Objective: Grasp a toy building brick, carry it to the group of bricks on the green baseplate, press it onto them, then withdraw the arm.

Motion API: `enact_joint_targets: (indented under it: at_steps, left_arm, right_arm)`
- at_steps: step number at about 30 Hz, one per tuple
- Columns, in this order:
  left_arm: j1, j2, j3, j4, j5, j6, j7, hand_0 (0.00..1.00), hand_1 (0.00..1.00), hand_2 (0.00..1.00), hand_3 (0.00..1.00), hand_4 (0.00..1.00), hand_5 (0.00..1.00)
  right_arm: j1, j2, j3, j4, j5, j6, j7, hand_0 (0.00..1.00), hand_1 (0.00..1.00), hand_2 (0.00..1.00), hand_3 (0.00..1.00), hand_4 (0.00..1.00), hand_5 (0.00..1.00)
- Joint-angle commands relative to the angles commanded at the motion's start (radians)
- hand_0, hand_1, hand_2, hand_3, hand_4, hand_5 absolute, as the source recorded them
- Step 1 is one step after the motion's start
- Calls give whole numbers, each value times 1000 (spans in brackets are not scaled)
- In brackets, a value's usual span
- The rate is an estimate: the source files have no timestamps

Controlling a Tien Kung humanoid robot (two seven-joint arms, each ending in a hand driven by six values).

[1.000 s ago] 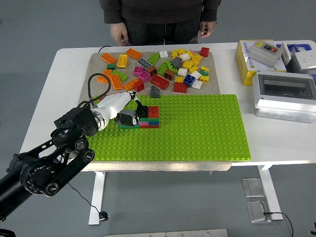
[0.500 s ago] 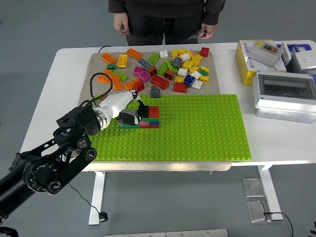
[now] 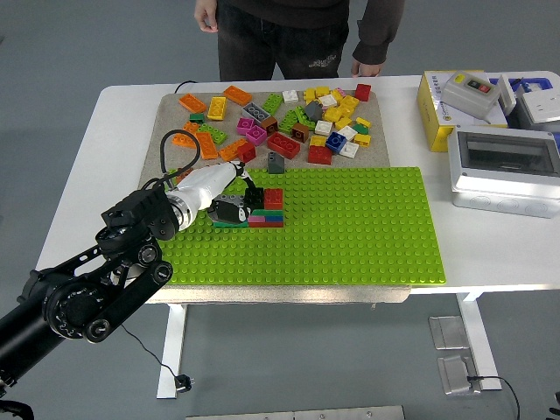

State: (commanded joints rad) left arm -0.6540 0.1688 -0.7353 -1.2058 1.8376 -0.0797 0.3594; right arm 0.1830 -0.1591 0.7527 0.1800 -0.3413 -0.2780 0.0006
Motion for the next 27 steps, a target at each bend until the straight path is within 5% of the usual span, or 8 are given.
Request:
enact_joint_targets:
  at_steps: [22,23,27]
  left_arm:
    - [-16,4,32,28,-4,-8,-7,998,983,983,514,615,215]
    - [-16,3,31,29,-3,-9,-6,998,983,987,576,470,227]
    - [-16,3,28,33,-3,-10,-6,998,983,987,576,470,227]
  right_arm:
    - [1,-2,-5,0,5,0,3,697,667,658,673,358,812]
    - [1,-3,-5,0,4,0,3,696,667,657,673,359,811]
    - [2,-3,-4,0,1,-1,2,696,667,657,673,359,811]
